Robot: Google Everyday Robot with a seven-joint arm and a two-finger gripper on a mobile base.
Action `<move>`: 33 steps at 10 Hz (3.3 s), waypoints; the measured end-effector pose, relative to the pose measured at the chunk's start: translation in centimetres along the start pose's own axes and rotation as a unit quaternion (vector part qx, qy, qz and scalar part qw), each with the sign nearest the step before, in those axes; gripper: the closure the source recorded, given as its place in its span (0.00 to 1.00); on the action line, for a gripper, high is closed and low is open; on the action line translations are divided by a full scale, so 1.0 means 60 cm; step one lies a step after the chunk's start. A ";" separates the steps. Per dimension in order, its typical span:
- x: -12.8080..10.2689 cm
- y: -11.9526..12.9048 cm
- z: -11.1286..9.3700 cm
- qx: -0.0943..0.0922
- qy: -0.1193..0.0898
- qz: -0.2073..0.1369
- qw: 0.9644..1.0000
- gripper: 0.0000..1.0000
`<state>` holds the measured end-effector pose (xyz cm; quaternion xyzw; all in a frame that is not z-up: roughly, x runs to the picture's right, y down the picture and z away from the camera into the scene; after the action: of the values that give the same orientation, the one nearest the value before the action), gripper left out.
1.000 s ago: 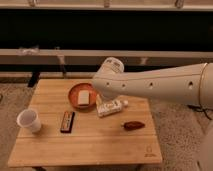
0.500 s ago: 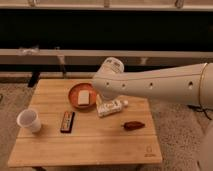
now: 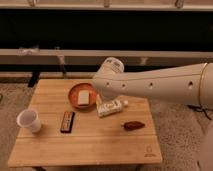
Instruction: Push the ceramic bowl across the table
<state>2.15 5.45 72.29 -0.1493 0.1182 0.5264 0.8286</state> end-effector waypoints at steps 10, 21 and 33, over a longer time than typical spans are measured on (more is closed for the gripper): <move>-0.143 -0.024 0.099 -0.037 0.013 -0.009 0.999 0.20; -0.291 0.122 0.302 -0.095 0.060 -0.071 0.991 0.20; -0.243 0.178 0.278 -0.168 0.079 -0.081 0.979 0.20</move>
<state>-12.99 3.75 91.58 -0.3367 0.0807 0.4567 0.8195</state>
